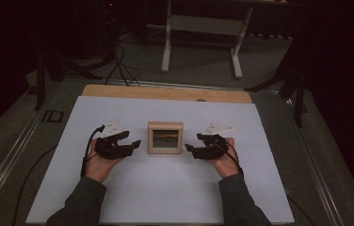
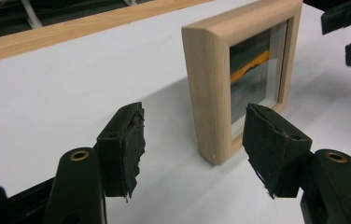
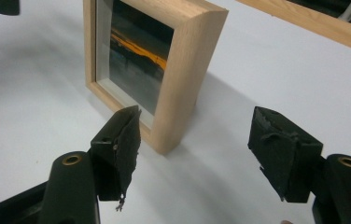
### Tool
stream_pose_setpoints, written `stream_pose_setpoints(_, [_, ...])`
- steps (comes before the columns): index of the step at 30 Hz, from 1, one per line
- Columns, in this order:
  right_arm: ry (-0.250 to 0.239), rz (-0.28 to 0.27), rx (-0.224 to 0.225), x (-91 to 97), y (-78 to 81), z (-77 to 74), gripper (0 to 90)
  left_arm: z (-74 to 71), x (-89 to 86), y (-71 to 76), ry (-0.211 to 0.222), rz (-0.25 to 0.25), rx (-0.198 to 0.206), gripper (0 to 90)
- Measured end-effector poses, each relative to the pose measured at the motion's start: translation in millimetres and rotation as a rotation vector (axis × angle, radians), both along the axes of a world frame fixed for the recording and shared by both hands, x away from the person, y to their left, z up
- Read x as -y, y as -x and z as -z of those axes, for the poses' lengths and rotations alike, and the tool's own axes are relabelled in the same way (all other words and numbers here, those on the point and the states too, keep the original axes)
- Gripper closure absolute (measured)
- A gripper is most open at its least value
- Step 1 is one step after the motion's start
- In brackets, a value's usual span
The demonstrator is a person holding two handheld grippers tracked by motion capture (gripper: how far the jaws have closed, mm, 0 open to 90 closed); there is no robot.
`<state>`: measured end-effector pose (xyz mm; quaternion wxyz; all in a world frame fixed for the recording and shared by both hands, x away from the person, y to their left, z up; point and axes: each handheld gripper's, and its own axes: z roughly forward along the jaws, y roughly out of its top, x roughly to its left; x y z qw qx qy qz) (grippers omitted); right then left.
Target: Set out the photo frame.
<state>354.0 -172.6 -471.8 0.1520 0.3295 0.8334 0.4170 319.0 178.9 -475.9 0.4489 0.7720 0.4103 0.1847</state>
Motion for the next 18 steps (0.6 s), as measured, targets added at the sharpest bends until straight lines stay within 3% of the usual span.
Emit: stream_pose_setpoints(18, [-0.04,0.055,0.059,43.7,38.9,15.4,33.4,16.2,-40.8,42.8,-0.009,-0.065,-0.01,38.8])
